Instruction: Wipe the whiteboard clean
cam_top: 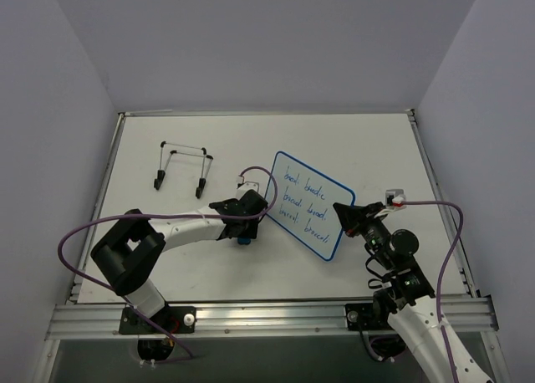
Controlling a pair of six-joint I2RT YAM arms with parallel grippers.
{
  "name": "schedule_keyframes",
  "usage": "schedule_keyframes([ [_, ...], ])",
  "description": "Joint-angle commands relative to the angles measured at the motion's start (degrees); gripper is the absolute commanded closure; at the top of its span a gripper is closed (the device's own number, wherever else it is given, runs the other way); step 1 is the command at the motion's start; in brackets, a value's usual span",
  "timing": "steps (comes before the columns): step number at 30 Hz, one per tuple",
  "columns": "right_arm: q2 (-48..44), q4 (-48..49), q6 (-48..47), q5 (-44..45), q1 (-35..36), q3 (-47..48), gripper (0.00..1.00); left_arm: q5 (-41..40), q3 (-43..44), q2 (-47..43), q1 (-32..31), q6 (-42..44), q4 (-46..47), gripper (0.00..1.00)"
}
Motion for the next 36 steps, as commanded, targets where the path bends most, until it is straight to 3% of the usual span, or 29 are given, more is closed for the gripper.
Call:
schedule_keyframes([
  [1,0.9,-0.7,-1.7,-0.4,0.8,0.9,1.00,-0.3,2.0,-0.4,0.3,0.5,2.3,0.46],
  [4,0.8,-1.2,-1.7,-0.3,0.9,1.1,1.00,-0.1,1.7,0.1,0.3,0.5,2.3,0.56],
  [7,0.5,-1.5,-1.6,-0.1,0.8,1.2,1.00,-0.1,1.2,0.2,0.3,0.3,2.1,0.77],
  [10,0.8,-1.5,-1.5,-0.3,0.9,1.2,1.00,-1.4,1.0,-1.7,0.3,-0.2,1.0,0.87],
  [14,1.7,-1.0,-1.3,-0.7,0.9,1.4,1.00,-2.4,0.1,-10.7,-0.7,0.1,0.1,0.97],
  [19,1.7,-2.2,-1.6,-0.2,1.1,2.7,1.00,-1.7,-3.3,-26.8,-2.6,2.0,3.9,0.98],
  [23,1.5,-2.5,-1.3,0.3,1.3,2.8,1.00,2.1,-7.9,-35.6,-3.1,5.9,12.7,0.98],
  [30,1.8,-3.7,-0.7,-0.4,1.5,4.1,1.00,8.2,-13.6,-37.9,-4.2,11.9,32.8,0.98],
  [36,1.6,-4.4,-0.9,-2.1,1.6,4.9,1.00,8.9,-16.3,-32.2,-4.3,13.9,52.9,0.98],
])
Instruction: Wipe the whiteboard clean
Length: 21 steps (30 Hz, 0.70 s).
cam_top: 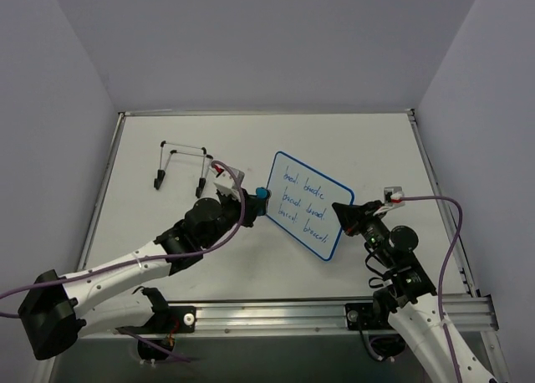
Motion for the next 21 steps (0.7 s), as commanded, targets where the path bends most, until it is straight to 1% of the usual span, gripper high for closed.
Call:
schedule_keyframes([
  [1,0.2,-1.0,-1.2,-2.9,0.7,2.3,1.00,1.3,-0.6,4.4,-0.3,3.4,20.3,0.98],
  [2,0.1,-1.0,-1.2,-3.1,0.8,2.3,1.00,0.9,-0.7,5.6,-0.3,4.6,24.6,0.98],
  [4,-0.1,-1.2,-1.3,-3.4,0.7,2.5,1.00,0.3,-0.5,9.4,-0.2,6.0,28.1,0.98],
  [5,-0.3,-1.2,-1.4,-3.5,0.7,2.5,1.00,0.2,-0.4,10.9,0.1,6.3,32.1,0.98],
  [7,-0.3,-0.8,-1.5,-3.6,0.8,2.3,1.00,0.3,1.1,15.8,0.5,6.7,35.9,0.98],
  [9,-0.3,-0.1,-1.6,-4.2,0.9,2.0,1.00,1.8,2.7,19.3,1.5,6.7,37.8,0.98],
  [10,-0.2,0.5,-1.6,-4.4,0.9,1.8,1.00,2.2,4.6,22.5,1.8,6.6,38.9,0.98],
  [12,-0.3,0.7,-1.6,-4.6,1.0,1.7,1.00,2.7,6.5,26.1,2.7,6.1,39.2,0.98],
  [16,-0.8,0.5,-1.8,-4.5,1.3,1.6,1.00,1.8,8.5,30.3,3.9,4.8,40.3,0.98],
  [21,-2.3,-0.4,-2.0,-4.6,1.4,1.7,1.00,2.9,9.8,35.7,6.2,3.8,42.7,0.98],
])
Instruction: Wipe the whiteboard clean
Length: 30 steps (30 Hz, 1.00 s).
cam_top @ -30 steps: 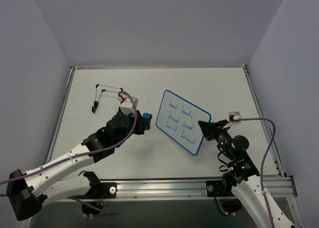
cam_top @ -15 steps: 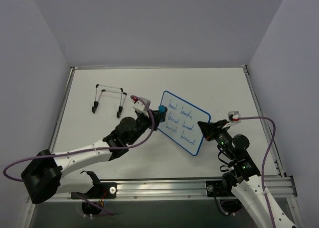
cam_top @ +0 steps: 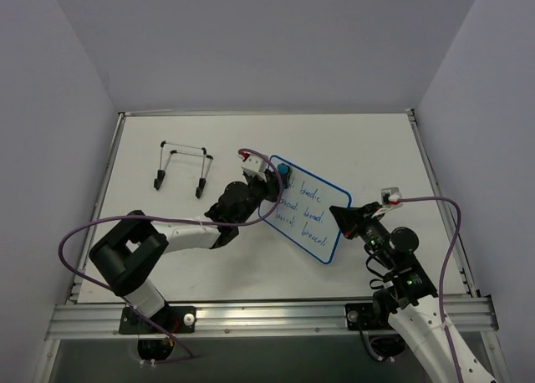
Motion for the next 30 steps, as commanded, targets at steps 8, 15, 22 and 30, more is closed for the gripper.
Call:
schedule_keyframes([
  [8,-3.2,-0.4,-1.6,-1.9,0.8,1.6,1.00,2.8,1.9,6.3,4.6,-3.0,10.4,0.98],
  [15,-1.0,1.5,-1.7,-2.8,0.8,1.6,1.00,5.4,2.7,9.3,1.5,-2.8,12.9,0.98],
  [22,-0.9,1.5,-1.7,-3.2,0.8,1.7,1.00,5.3,3.3,9.8,-4.0,-2.3,14.4,0.98],
  [30,-0.3,2.7,-1.4,-3.5,0.9,1.4,1.00,3.6,4.0,8.3,-9.8,-1.2,13.2,0.98],
])
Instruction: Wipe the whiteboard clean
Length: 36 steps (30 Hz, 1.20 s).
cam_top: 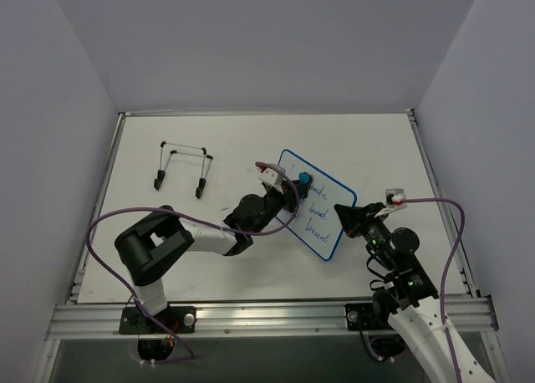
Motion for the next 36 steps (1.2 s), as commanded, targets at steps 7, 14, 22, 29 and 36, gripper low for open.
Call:
schedule_keyframes([
  [7,1.3,4.7,-1.3,-8.1,1.2,1.5,1.00,-1.0,3.5,-1.3,-2.5,0.4,-5.1,0.98],
  [14,-0.2,3.8,-1.0,-8.0,1.4,1.1,1.00,0.6,3.5,-0.6,4.5,-0.1,-6.6,0.98],
  [22,-1.0,2.7,-1.4,-7.6,1.5,1.5,1.00,6.1,5.7,1.7,7.1,0.6,-6.3,0.98],
  [29,-1.2,2.3,-1.4,-7.8,1.6,1.6,1.00,9.0,8.7,-0.3,2.0,3.1,-7.8,0.98],
  [36,-2.4,1.2,-1.3,-7.7,1.7,1.7,1.00,10.2,9.8,-1.6,-2.9,3.4,-8.6,0.98],
])
